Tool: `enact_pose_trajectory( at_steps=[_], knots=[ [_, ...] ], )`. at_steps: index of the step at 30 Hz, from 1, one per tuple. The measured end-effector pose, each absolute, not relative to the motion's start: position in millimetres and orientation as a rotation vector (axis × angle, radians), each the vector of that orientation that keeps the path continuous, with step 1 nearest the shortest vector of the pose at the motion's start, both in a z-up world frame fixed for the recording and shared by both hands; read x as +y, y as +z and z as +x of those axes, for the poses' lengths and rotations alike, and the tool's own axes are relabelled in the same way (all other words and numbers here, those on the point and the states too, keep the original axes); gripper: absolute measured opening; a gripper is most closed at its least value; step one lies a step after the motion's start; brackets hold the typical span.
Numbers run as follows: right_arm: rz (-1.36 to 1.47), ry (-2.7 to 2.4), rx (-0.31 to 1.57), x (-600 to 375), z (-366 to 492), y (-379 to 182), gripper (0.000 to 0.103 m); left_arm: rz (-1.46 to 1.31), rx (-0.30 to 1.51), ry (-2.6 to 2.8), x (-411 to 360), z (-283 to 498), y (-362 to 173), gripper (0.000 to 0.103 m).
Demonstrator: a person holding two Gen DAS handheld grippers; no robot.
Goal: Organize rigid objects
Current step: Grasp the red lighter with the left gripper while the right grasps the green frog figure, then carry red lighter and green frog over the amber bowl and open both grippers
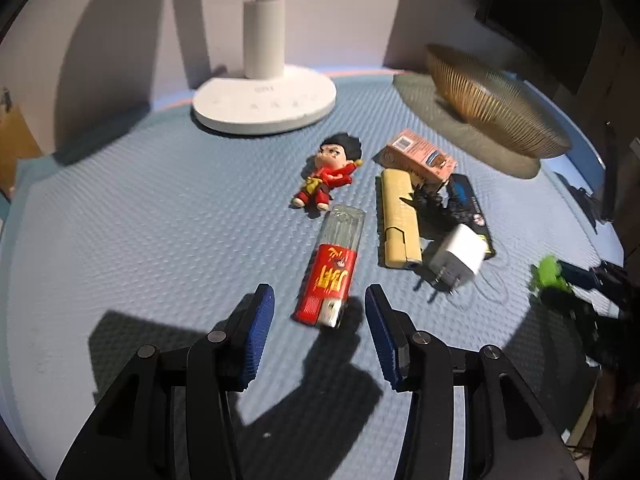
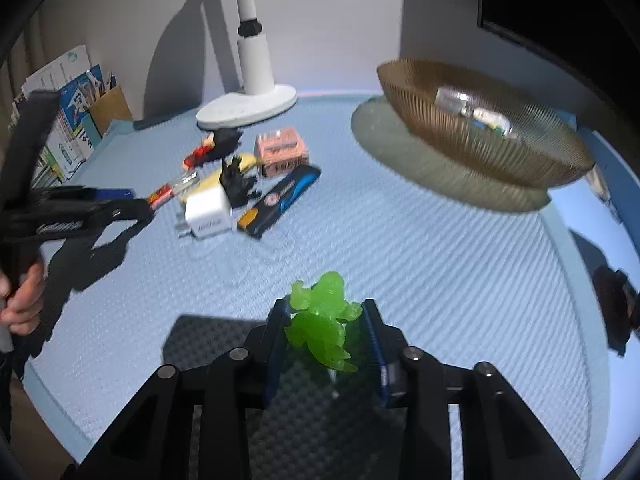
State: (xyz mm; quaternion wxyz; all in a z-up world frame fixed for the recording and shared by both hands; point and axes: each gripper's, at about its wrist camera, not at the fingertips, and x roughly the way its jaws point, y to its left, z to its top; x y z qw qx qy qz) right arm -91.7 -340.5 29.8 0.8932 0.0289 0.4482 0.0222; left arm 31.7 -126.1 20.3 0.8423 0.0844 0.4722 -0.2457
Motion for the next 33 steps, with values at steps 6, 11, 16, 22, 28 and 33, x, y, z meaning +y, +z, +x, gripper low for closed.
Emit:
enact_pose_trajectory(
  at_steps=[6, 11, 16, 22, 28, 33],
  knots=[
    [0.127, 0.056, 0.921, -357, -105, 28, 0.061, 0.205, 0.949, -0.516, -142, 39, 14, 0.04],
    [0.167, 0.05, 0.928, -360, -103, 27, 0.061, 0.18, 0.922, -0.53, -142, 34, 18, 0.02],
    [0.086, -0.012, 0.939, -342, -95, 27, 0.044, 0.102, 0.89, -0.542, -128, 11, 30, 0.02],
    [0.076, 0.015, 0.898, -334, -97, 41, 0.03, 0.085, 0.824, -0.56, -124, -9, 60, 0.02],
    [0.081, -0.066, 0.739, -368, -108, 108, 0.03, 0.089, 0.714, -0.62, -146, -12, 115, 0.02],
    [0.126, -0.226, 0.62, -429, -95, 177, 0.03, 0.099, 0.621, -0.682, -203, 8, 168, 0.02]
  ],
)
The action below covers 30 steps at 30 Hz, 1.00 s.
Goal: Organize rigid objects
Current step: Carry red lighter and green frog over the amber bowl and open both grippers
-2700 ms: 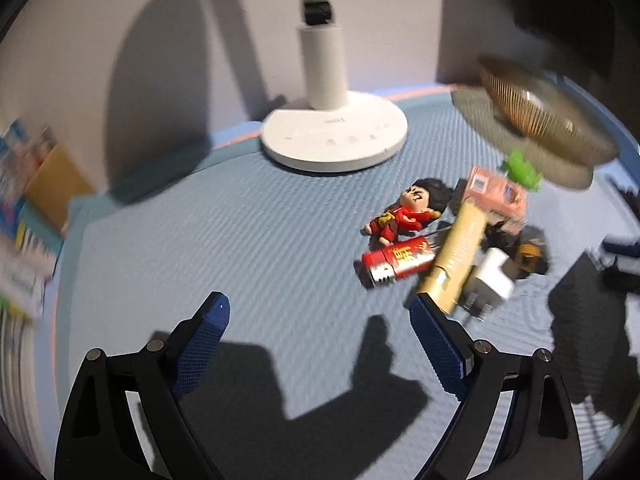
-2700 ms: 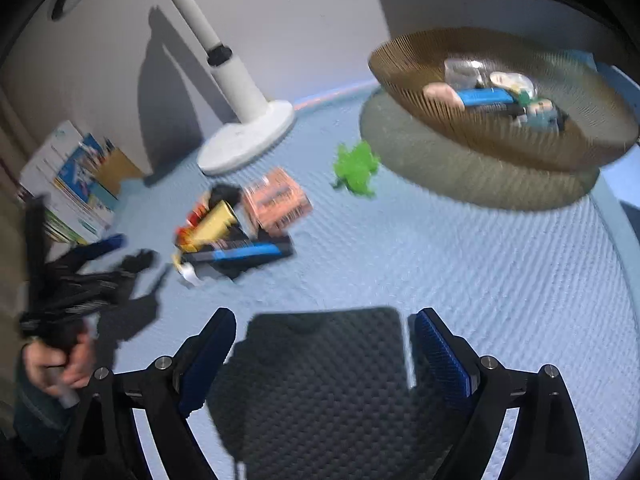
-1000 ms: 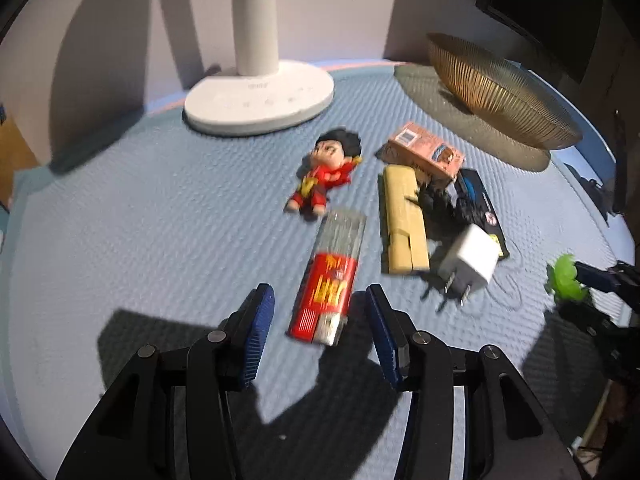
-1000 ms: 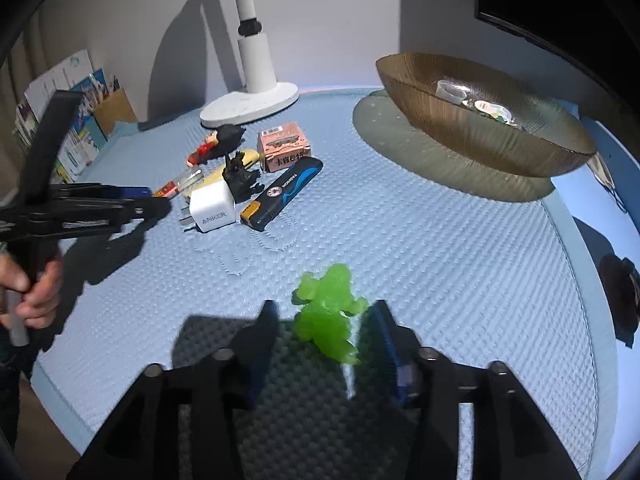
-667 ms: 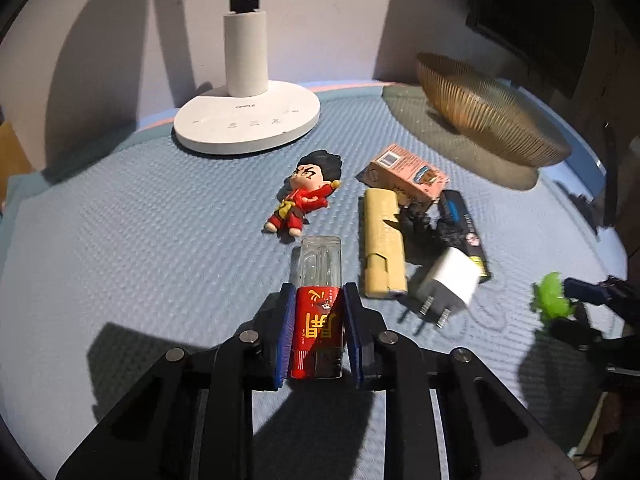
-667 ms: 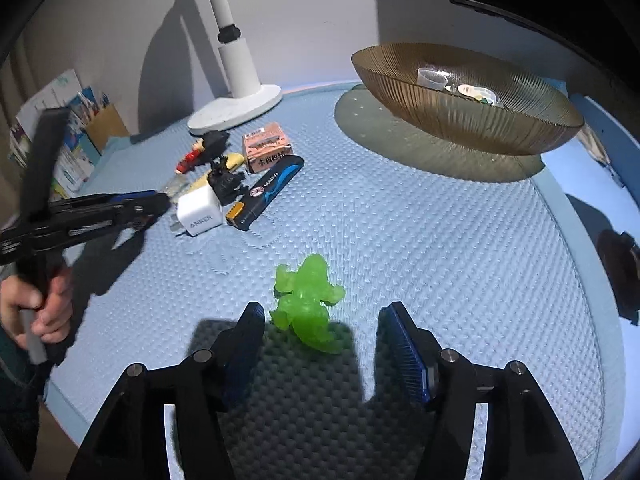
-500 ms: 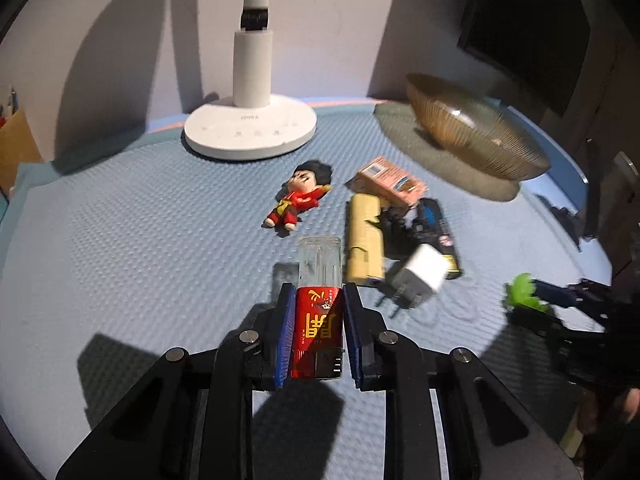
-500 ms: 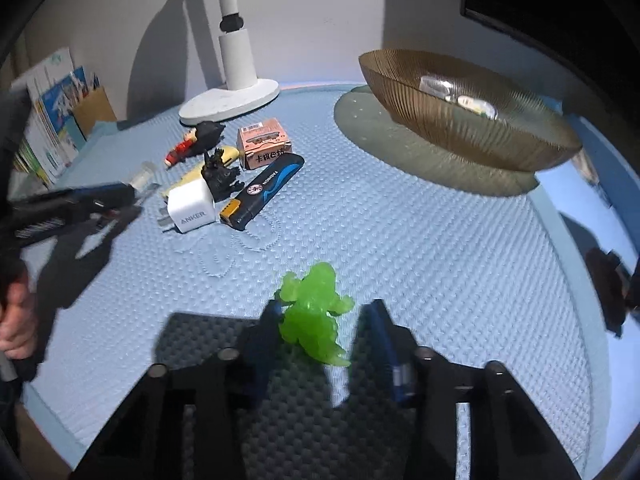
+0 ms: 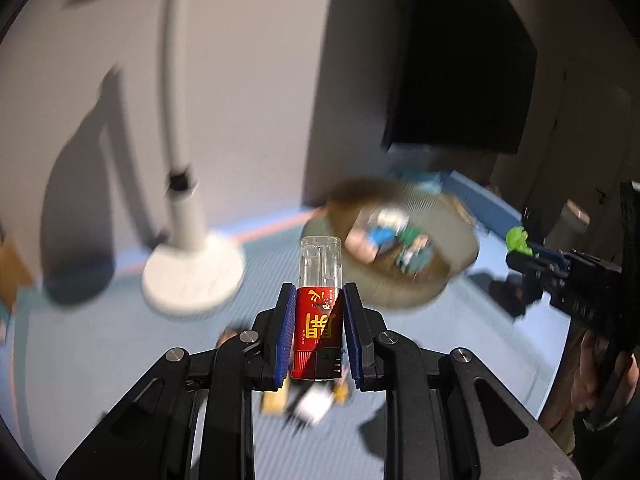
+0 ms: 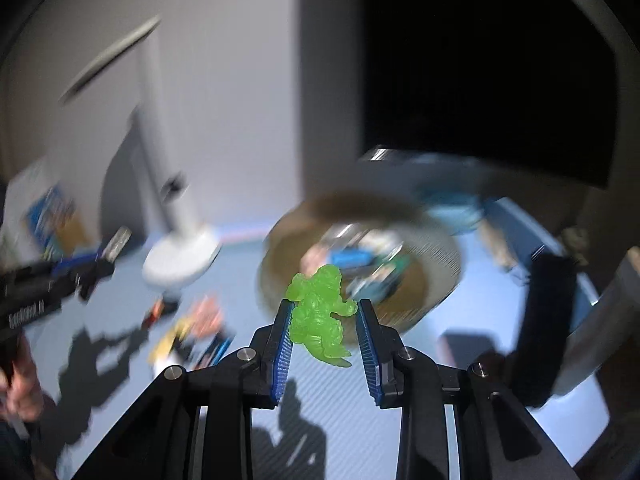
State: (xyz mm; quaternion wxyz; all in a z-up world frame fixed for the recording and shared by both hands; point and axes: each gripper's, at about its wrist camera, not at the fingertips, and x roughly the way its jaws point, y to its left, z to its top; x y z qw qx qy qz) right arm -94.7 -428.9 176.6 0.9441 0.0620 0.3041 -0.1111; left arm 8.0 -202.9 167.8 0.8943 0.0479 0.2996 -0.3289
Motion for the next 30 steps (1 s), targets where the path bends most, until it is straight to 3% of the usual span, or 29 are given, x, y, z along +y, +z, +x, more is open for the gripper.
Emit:
enact_pose_trajectory(
  at_steps=[4, 8, 18, 20, 21, 22, 26, 30],
  knots=[
    [0.185, -0.312, 0.652, -473, -59, 191, 0.03, 0.098, 0.637, -0.721, -261, 37, 178, 0.02],
    [0.259, -0.331, 0.774, -503, -24, 166, 0.03, 0.116, 0.734, -0.768, -318, 68, 151, 0.02],
    [0.333, -0.432, 0.93, -541, 2, 113, 0.032, 0.138, 0.85, -0.826, -369, 84, 105, 0.021],
    [0.385, -0.426, 0.923, -548, 0, 114, 0.042, 0.121, 0.849, -0.834, -367, 82, 110, 0.04],
    [0.412, -0.411, 0.901, -549, -4, 117, 0.044, 0.119, 0.843, -0.823, -364, 81, 114, 0.06],
    [0.426, -0.404, 0.871, -549, -9, 122, 0.045, 0.11, 0.814, -0.809, -358, 78, 120, 0.071],
    [0.393, -0.42, 0.777, -541, -29, 151, 0.055, 0.051, 0.718, -0.771, -314, 67, 152, 0.071],
    [0.369, -0.383, 0.731, -522, -47, 172, 0.056, -0.041, 0.664, -0.703, -242, 52, 176, 0.076]
  ],
)
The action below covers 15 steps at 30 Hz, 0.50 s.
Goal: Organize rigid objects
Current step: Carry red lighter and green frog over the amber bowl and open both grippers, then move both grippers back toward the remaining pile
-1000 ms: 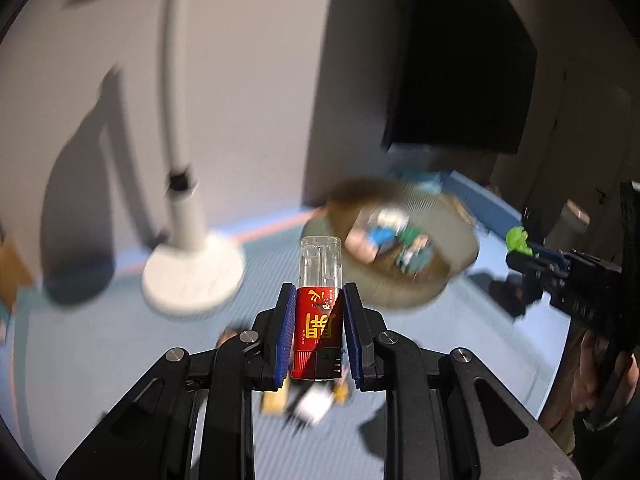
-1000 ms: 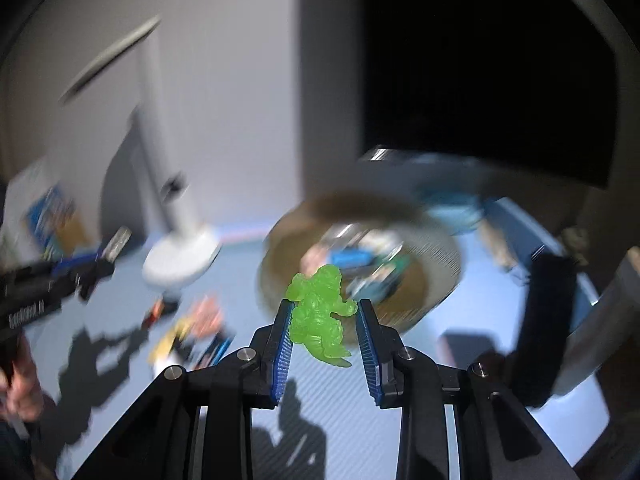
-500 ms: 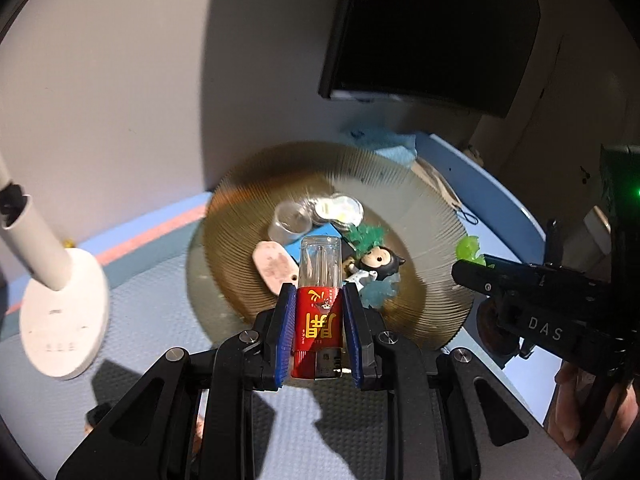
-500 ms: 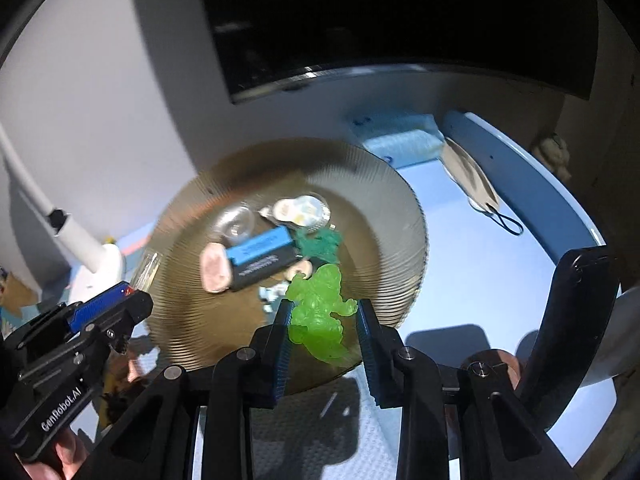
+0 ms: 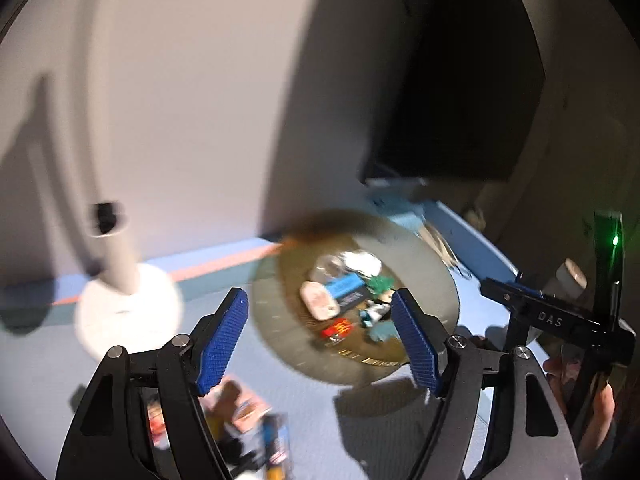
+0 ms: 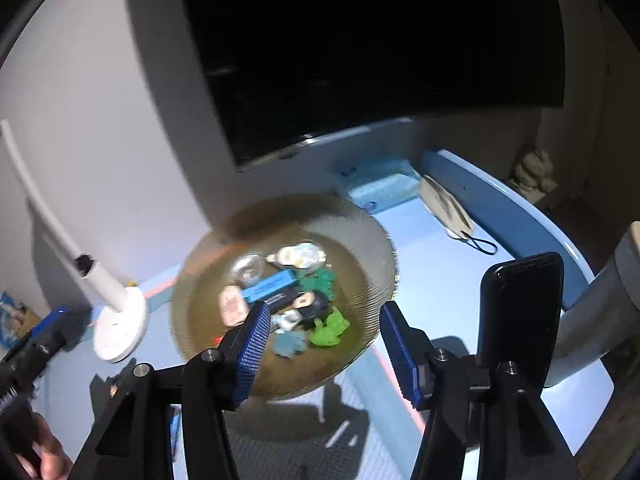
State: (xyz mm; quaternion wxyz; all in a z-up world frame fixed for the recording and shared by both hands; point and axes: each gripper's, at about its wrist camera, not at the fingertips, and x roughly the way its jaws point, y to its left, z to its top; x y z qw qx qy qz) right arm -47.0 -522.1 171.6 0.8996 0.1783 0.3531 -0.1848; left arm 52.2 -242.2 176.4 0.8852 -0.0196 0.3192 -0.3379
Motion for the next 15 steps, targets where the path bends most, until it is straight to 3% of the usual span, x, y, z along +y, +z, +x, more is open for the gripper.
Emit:
enact_pose_trajectory(
  at_steps=[7, 15],
  knots=[
    [0.343, -0.192, 0.743, -459, -64, 163, 0.06, -0.161, 0.69, -0.508, -122, 24, 153, 0.081],
    [0.397, -0.075, 0.872, -405, -52, 60, 0.061, -0.201, 0.853, -0.285, -45, 21, 58, 0.081]
  ],
)
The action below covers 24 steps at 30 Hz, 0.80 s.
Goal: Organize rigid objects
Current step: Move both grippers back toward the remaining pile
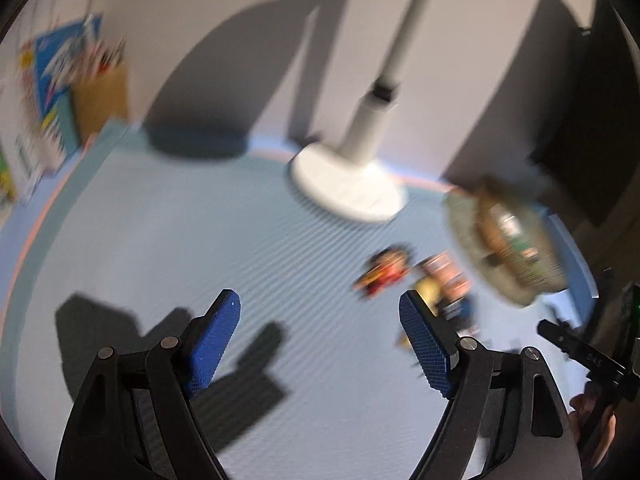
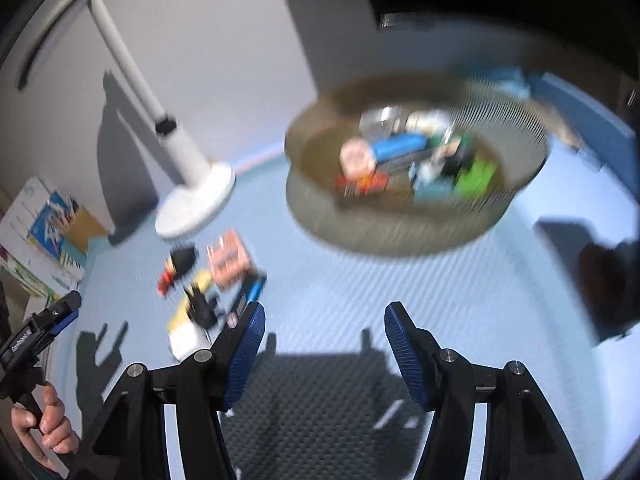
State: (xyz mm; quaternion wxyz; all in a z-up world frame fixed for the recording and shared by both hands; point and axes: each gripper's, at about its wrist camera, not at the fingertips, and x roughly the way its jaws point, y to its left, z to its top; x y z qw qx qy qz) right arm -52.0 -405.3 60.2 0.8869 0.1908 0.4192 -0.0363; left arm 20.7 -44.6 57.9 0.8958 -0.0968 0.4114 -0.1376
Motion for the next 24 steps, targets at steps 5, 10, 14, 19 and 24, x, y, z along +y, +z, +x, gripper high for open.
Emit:
enact_pose_trajectory(
  at_steps=[5, 10, 14, 19, 24],
  knots=[
    [0.362, -0.088, 0.892, -395, -48, 26, 0.061, -0.224, 0.951, -0.241, -32, 27, 10, 0.081],
    [0.345, -0.094, 0.888, -394, -44, 24, 0.067, -0.148, 0.904, -0.224, -43, 23, 7, 0.09],
    [0.289, -0.101, 0.891, -386, -42, 24, 0.073, -0.124, 0.905, -0.222, -47, 21, 8, 0.092],
    [0.224, -0.112, 0.904, -374, -39, 22, 0.079, -0.154, 0.902, -0.251, -42, 20, 10, 0.097],
    [0.227, -0.124, 0.904, -376, -42, 23, 0.079, -0.12, 0.914, -0.254, -50, 21, 9, 0.102]
  ],
)
